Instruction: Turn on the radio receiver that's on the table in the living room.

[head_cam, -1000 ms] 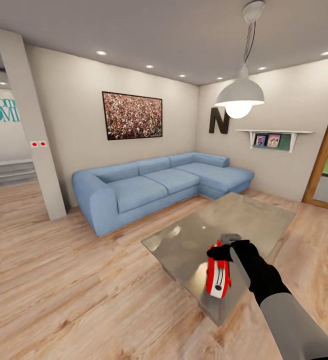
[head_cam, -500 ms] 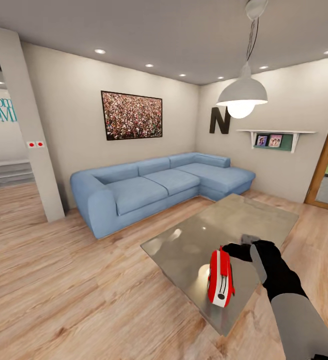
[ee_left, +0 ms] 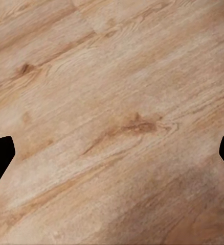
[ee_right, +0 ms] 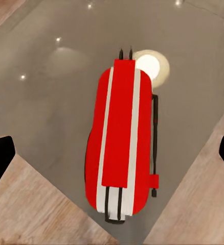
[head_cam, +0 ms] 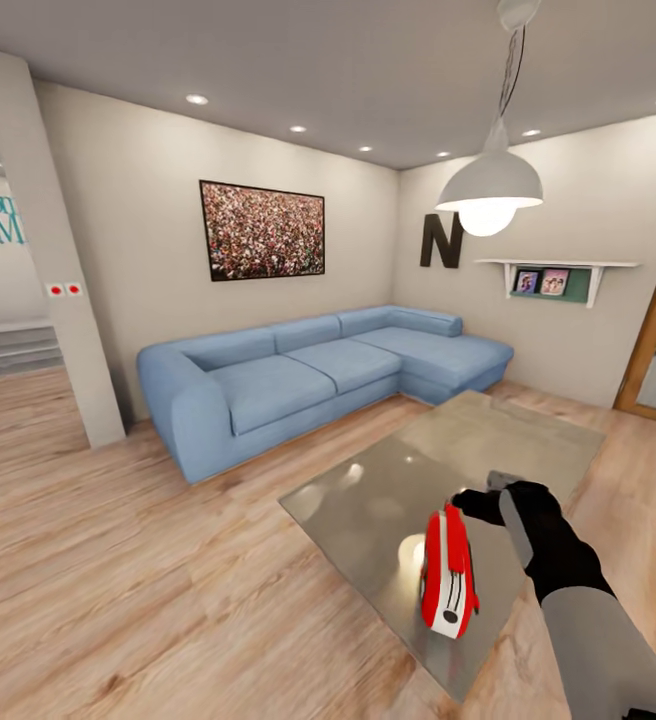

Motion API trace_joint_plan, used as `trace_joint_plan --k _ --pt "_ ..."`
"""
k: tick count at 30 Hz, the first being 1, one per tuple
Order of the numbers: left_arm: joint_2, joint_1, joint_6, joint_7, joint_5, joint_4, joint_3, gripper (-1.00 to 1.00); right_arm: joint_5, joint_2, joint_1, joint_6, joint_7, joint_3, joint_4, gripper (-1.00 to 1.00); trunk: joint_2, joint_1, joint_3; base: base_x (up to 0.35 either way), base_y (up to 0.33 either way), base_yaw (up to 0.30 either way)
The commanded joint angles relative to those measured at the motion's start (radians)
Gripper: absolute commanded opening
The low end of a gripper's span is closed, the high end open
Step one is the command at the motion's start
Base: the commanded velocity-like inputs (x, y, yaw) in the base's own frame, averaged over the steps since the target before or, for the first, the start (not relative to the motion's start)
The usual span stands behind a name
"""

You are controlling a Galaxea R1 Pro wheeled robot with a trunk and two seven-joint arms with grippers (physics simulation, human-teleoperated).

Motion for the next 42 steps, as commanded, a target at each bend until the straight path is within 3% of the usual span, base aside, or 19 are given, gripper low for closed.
trace_joint_plan --k 1,2,3,4,12,23,33,42 --pt "0.0 0.0 0.0 0.0 0.0 0.0 0.0 1.0 0.005 0.0 0.0 0.0 -0.011 0.005 0.0 1.0 0.0 0.0 0.0 0.271 0.0 0.0" --pt "0.0 0.0 0.0 0.0 0.0 0.0 0.0 1.0 0.015 0.0 0.0 0.0 -0.03 0.021 0.001 1.0 0.0 0.0 0.0 0.181 0.0 0.0" --pt "0.0 0.0 0.0 0.0 0.0 0.0 0.0 1.0 0.028 0.001 0.0 -0.001 -0.064 0.067 0.002 1.0 0.0 0.0 0.0 0.059 0.0 0.0" --pt "0.0 0.0 0.0 0.0 0.0 0.0 0.0 1.0 0.03 0.001 0.0 -0.001 -0.071 0.077 0.002 1.0 0.0 0.0 0.0 0.038 0.0 0.0" --pt "0.0 0.0 0.0 0.0 0.0 0.0 0.0 1.0 0.035 0.004 0.0 -0.002 -0.079 0.1 0.002 1.0 0.0 0.0 0.0 0.012 0.0 0.0" --pt "0.0 0.0 0.0 0.0 0.0 0.0 0.0 1.0 0.033 0.006 0.0 -0.003 -0.079 0.102 0.002 1.0 0.0 0.0 0.0 0.0 0.001 -0.147" --pt "0.001 0.0 0.0 0.0 0.0 0.0 0.0 1.0 0.031 0.006 0.0 -0.003 -0.079 0.102 0.002 1.0 0.0 0.0 0.0 0.13 0.226 -0.251" --pt "0.001 0.0 0.001 0.0 0.0 0.0 0.0 1.0 0.031 0.006 0.0 -0.003 -0.079 0.102 0.002 1.0 0.0 0.0 0.0 0.083 0.09 -0.041"
